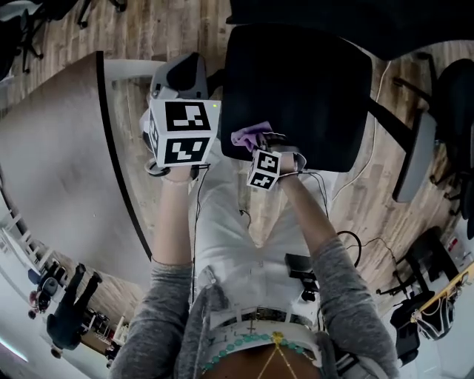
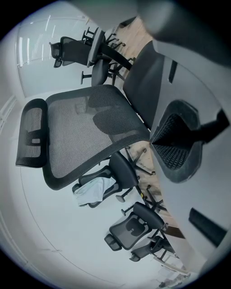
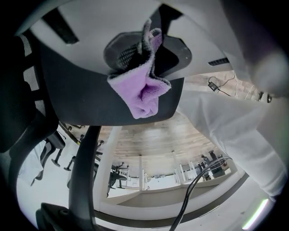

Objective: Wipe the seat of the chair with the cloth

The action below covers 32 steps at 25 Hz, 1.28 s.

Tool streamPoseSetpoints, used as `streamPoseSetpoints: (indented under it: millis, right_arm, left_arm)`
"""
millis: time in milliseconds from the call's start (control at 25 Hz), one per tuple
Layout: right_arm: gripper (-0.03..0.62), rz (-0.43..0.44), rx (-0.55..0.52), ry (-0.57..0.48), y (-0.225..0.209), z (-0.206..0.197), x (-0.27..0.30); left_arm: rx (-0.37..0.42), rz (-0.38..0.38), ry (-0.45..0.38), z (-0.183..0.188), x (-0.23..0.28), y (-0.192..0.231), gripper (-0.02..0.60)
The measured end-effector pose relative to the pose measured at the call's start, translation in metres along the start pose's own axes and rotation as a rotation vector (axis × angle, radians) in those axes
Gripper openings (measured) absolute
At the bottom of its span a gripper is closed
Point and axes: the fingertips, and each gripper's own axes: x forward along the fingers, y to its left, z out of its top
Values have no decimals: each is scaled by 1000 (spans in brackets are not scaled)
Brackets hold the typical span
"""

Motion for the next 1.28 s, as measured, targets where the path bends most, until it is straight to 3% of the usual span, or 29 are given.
streamPoseSetpoints:
  millis: [1280]
  right_arm:
    - [48,-19,79,85,-9,-89,-20]
  left_arm:
    - [85,-4,19,4,3,-10,3]
